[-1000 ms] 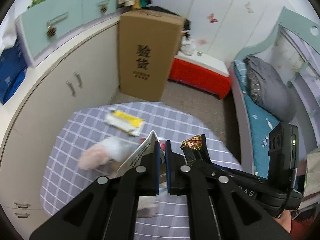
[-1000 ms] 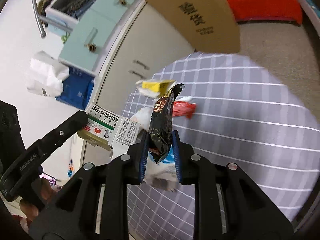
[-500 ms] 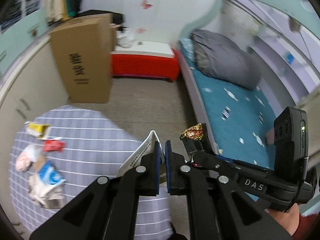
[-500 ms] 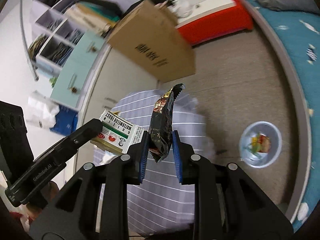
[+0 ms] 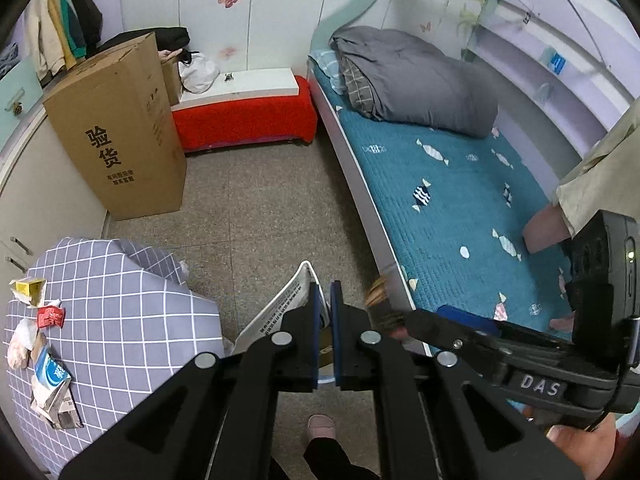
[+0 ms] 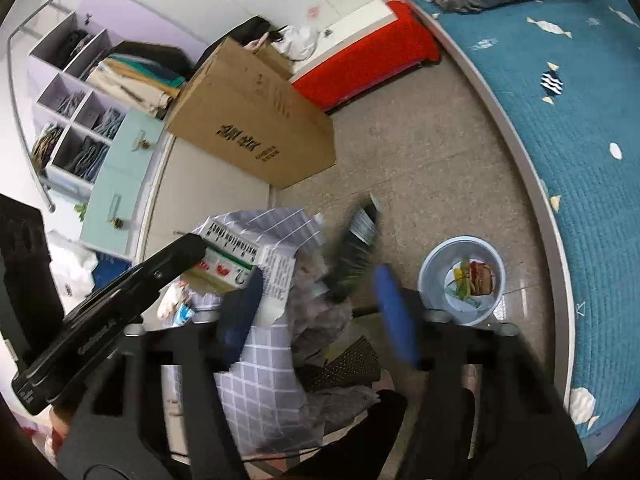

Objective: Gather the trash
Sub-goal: 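Open both tools over the blue basin to drop wrapper and carton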

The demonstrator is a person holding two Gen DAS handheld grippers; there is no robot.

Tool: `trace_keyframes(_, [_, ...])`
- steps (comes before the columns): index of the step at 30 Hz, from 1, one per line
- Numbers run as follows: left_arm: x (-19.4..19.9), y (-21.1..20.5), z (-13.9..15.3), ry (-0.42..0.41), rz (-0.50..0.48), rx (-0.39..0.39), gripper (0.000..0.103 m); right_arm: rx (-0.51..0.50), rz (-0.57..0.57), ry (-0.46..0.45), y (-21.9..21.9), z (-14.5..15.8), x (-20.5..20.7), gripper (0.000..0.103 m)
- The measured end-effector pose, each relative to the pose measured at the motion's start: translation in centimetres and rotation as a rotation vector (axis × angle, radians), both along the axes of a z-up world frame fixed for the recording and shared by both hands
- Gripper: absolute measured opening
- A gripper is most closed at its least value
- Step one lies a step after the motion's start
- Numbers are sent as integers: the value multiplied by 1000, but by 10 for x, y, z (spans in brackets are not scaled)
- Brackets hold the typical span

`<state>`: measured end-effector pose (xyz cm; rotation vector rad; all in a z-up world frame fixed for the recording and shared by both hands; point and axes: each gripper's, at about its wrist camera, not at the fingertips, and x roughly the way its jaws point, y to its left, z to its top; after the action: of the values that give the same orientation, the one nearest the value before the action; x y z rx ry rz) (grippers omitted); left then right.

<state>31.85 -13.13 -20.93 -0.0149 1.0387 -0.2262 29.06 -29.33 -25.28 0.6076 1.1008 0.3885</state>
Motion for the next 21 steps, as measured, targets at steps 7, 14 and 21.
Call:
trace_keyframes(7, [8, -22, -9, 30, -33, 24, 5, -53, -26, -16, -19, 5, -4, 61])
trace_keyframes(14, [16, -44, -10, 30, -92, 31, 5, -134, -42, -72, -25, 22, -11, 62])
trace_keyframes(21, [21, -59, -10, 30, -128, 35, 5, -155, -86, -83, -38, 27, -14, 62])
